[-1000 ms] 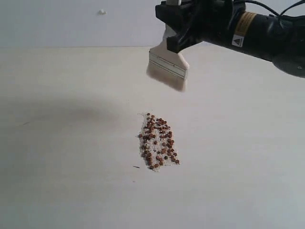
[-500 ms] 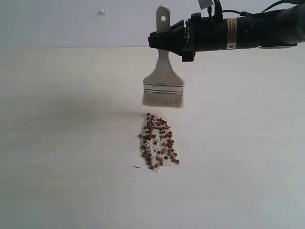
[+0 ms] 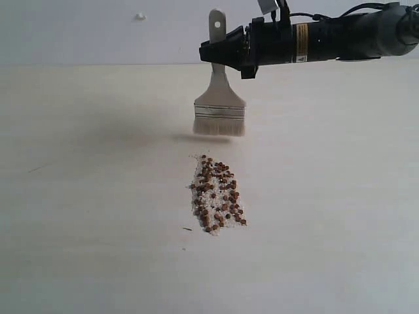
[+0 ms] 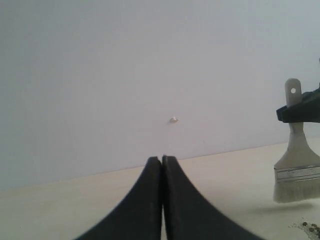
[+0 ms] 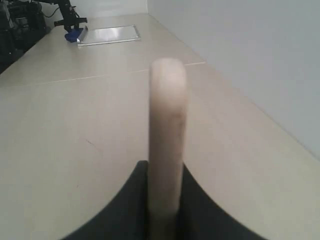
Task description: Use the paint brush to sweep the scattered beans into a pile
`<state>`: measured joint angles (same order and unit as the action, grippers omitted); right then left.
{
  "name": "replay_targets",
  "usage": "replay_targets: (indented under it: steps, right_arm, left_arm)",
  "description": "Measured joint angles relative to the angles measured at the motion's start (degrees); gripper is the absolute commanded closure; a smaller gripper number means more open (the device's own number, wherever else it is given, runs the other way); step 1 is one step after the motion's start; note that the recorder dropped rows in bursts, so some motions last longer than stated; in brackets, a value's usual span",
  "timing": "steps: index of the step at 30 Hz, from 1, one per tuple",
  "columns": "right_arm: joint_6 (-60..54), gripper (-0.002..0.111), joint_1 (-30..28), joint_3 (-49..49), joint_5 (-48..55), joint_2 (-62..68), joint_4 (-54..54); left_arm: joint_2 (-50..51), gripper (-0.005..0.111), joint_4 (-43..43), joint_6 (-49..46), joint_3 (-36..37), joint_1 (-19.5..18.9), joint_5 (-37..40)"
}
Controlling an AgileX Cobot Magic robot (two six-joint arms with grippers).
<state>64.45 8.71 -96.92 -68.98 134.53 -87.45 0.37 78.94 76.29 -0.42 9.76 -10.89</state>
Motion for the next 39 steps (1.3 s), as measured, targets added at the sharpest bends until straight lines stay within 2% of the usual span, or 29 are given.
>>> replay_targets:
  steps: [8, 19, 39]
  right_arm:
    - [0.7, 0.108, 0.3, -0.6, -0.1, 1.4, -2.4]
    - [10.0, 0.108, 1.9, -1.1, -1.3, 1.4, -9.7]
    - [14.9, 0.108, 1.9, -1.1, -1.0, -1.4, -12.5]
  left_arm:
    - [0.0, 0.107, 0.0, 0.0, 0.0, 0.0, 0.0]
    - [0.0, 0.107, 0.0, 0.0, 0.0, 0.0, 0.0]
    - [0.0, 0.107, 0.0, 0.0, 0.0, 0.0, 0.0]
